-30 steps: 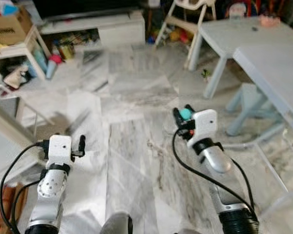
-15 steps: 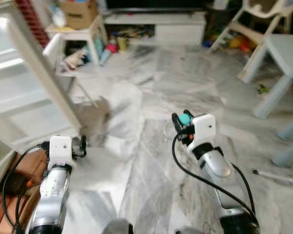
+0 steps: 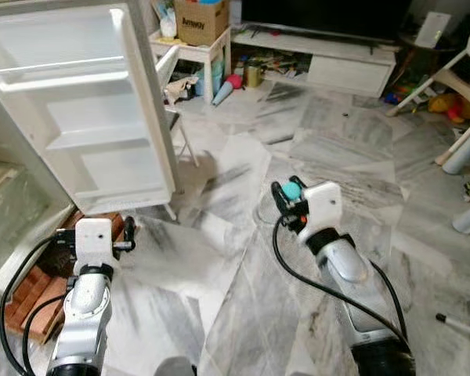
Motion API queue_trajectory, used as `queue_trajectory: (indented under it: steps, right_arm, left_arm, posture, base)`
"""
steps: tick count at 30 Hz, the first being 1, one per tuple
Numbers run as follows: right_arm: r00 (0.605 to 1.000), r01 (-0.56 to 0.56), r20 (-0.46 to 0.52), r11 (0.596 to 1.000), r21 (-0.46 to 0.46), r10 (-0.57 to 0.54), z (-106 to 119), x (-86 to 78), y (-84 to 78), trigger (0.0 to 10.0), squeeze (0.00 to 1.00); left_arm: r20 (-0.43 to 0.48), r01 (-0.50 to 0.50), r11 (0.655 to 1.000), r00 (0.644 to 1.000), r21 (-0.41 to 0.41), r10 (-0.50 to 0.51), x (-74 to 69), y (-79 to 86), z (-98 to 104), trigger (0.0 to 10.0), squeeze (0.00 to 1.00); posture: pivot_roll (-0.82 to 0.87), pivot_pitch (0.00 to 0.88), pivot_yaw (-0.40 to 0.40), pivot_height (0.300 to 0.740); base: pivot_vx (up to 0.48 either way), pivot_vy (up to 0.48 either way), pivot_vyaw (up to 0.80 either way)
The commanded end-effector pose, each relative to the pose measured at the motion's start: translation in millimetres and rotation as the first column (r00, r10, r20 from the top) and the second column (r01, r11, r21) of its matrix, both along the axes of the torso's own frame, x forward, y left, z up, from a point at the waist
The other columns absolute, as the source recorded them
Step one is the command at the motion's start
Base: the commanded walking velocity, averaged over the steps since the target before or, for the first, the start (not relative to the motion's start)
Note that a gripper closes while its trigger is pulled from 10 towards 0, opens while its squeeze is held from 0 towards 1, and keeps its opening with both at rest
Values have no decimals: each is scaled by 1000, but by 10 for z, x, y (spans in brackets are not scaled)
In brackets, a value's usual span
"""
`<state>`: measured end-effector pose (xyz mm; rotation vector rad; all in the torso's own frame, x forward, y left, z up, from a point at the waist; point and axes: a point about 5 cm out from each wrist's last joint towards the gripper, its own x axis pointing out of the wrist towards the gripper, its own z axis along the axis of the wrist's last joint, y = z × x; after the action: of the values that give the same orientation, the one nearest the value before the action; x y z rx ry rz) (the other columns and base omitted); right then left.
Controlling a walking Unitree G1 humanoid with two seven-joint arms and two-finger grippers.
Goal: Restocking fridge
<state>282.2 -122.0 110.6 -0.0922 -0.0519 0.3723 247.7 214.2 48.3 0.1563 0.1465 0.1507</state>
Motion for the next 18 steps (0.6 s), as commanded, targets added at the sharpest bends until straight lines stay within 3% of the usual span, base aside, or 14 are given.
queue_trajectory:
  steps: [1, 5, 11, 18]
  right_arm:
    - [1000, 15, 22, 1000, -5, -15, 48, 43, -72, 10000, 0]
    - [999, -16, 28, 1000, -7, 16, 71, 111, -14, 10000, 0]
    - [998, -39, 39, 999, -12, 40, 90, 144, 33, 10000, 0]
    - [999, -10, 48, 1000, -4, 10, 76, 110, -14, 10000, 0]
  left_arm:
    - [23, 4, 1000, 1000, -4, -4, 9, -59, 39, 10000, 0]
    - [21, -23, 1000, 1000, -17, 24, -34, -50, 29, 10000, 0]
    - [15, -26, 1000, 1000, -14, 27, -53, -47, 24, 10000, 0]
    - [18, 34, 999, 999, 1, -34, 45, -105, 56, 10000, 0]
  posture:
    - [87, 0, -38, 740]
    - [108, 0, -53, 740]
    - [108, 0, -51, 740]
    - [67, 0, -9, 740]
  base:
    - [0, 0, 0]
    - [0, 82, 0]
    - [0, 479, 81]
    - [0, 480, 208]
